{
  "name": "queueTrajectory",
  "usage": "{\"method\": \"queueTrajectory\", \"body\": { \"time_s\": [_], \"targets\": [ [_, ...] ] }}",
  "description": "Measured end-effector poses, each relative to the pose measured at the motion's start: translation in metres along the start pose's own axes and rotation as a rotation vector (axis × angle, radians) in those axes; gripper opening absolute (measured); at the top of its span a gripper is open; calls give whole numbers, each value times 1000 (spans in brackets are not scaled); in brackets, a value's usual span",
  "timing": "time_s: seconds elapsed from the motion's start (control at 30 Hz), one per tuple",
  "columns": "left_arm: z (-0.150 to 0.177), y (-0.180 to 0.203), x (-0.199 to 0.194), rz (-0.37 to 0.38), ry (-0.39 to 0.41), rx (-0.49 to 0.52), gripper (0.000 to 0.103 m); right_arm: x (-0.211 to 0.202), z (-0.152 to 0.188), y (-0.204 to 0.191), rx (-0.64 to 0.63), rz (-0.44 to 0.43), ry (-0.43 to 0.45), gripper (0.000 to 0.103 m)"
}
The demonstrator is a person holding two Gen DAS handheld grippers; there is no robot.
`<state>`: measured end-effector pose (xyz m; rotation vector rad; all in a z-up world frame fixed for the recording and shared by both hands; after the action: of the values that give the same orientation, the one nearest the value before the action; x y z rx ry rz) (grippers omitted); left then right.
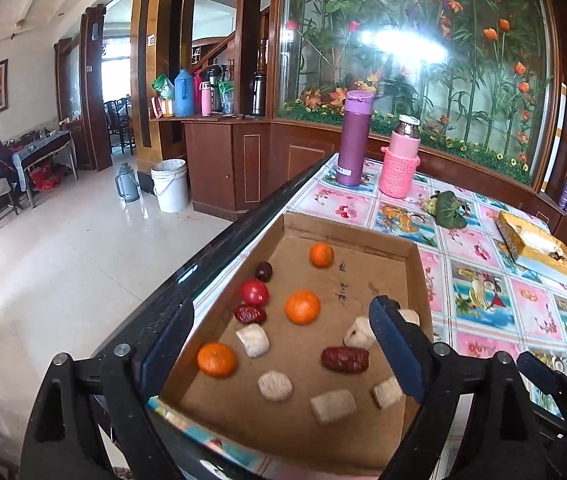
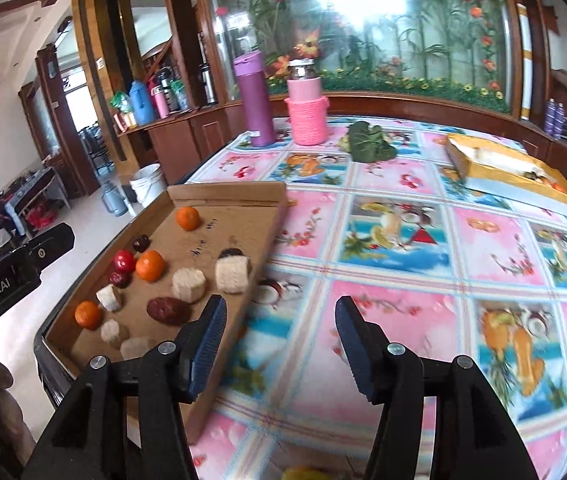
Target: Organize fruits
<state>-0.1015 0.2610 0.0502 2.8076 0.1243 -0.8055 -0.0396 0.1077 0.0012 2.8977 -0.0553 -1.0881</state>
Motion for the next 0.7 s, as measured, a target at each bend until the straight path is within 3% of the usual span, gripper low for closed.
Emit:
{"method": "queueTrajectory", "body": {
  "time_s": [0.2, 0.7],
  "targets": [
    [15, 12, 0, 9, -24, 23, 89, -8, 17, 15, -12, 70, 28, 64],
    [23, 31, -8, 4, -18, 80, 89, -19, 28, 18, -3, 61, 51, 68]
  ]
}}
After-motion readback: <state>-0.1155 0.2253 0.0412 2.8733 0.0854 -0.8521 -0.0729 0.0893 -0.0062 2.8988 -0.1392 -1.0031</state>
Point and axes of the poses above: each gripper's, at about its wrist camera, not at the fingertips, and x roughly the way its jaws point, y to its right, z to its underside, the point moved 10 cm from there along x, roughly the way its jaws point, and after that the axes turned 15 degrees about z, right-handed, at the moved point
